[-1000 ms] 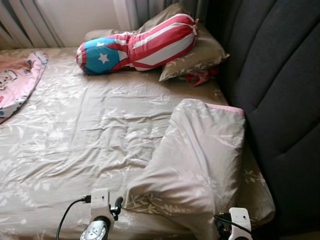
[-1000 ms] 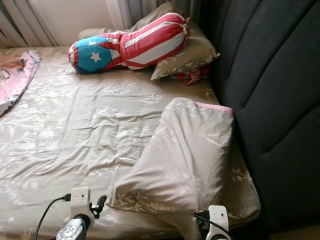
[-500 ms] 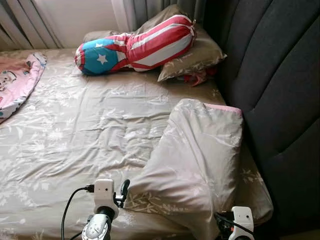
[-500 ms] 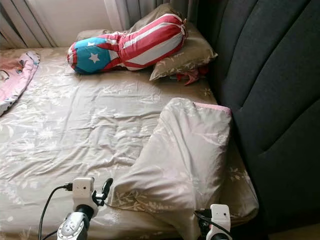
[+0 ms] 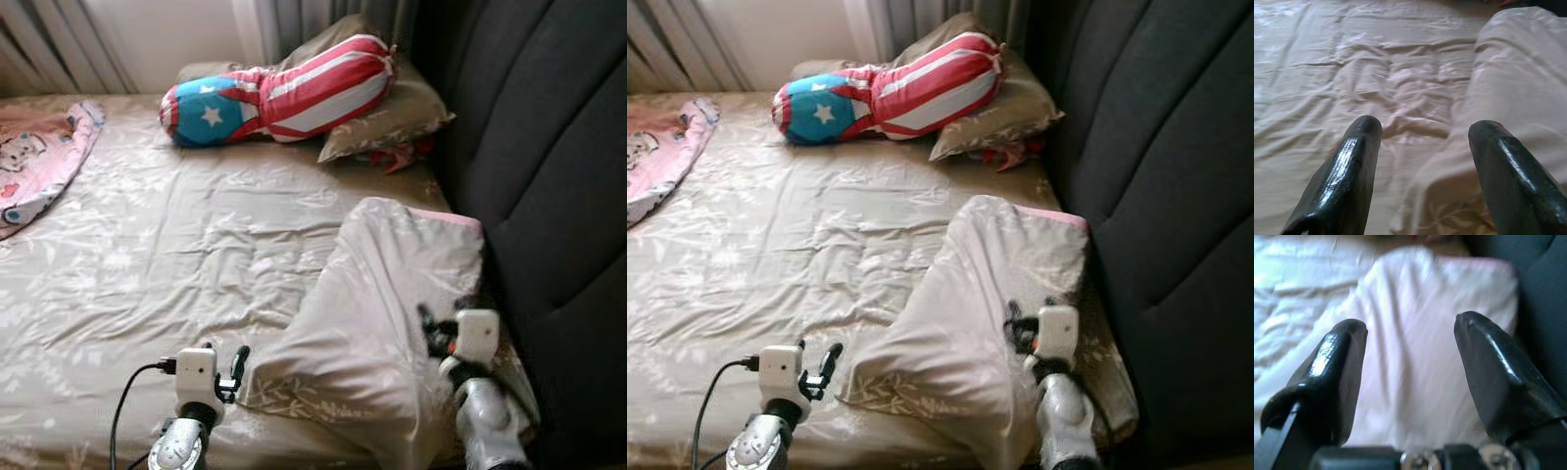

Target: Clean up the room

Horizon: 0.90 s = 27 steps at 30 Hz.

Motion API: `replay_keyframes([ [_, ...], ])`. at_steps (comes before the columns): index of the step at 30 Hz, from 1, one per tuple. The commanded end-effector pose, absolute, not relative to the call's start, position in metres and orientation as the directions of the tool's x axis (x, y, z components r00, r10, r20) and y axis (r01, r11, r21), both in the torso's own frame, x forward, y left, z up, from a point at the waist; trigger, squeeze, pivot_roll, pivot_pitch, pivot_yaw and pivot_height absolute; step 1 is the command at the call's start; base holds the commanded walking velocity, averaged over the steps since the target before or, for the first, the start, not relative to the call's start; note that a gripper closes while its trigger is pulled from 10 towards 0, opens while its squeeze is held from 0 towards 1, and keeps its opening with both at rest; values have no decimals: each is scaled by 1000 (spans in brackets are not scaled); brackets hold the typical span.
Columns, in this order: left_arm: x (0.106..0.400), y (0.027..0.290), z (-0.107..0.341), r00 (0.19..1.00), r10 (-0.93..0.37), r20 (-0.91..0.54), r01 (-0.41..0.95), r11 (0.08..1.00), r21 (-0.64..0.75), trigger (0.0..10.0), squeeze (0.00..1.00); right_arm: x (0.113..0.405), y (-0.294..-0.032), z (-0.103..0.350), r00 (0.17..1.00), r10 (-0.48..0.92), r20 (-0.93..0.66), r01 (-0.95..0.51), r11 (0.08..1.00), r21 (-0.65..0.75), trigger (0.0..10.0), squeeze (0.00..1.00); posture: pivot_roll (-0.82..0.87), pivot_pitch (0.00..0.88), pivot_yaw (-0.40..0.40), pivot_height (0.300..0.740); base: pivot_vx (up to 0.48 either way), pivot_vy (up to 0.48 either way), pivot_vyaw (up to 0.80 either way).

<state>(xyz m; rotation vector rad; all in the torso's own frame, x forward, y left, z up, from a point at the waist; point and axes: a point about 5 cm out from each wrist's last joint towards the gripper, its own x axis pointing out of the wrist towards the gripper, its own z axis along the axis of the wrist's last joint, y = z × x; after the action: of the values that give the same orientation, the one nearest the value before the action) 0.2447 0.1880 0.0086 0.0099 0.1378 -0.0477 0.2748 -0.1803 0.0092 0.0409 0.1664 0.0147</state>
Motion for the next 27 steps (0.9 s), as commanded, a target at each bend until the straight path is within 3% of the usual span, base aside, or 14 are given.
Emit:
replay_keyframes([
  [1,246,193,11,991,-24,-132,24,1000,-3,10000,0,277,-188,13,988,-14,-153,21,999,46,10000,0,-84,110,-21,740,0,0,0],
  [7,250,201,19,992,67,-107,-70,997,-24,10000,0,268,-188,4,979,-50,-197,65,996,67,10000,0,-82,138,-20,740,0,0,0],
  [16,252,192,20,993,29,-117,-32,999,-19,10000,0,263,-184,-2,971,-55,-233,71,996,60,10000,0,-88,152,-15,705,0,0,0],
  [27,253,190,21,992,21,-121,-24,999,-23,10000,0,269,-177,1,973,-48,-226,65,996,67,10000,0,-84,155,-14,705,0,0,0],
])
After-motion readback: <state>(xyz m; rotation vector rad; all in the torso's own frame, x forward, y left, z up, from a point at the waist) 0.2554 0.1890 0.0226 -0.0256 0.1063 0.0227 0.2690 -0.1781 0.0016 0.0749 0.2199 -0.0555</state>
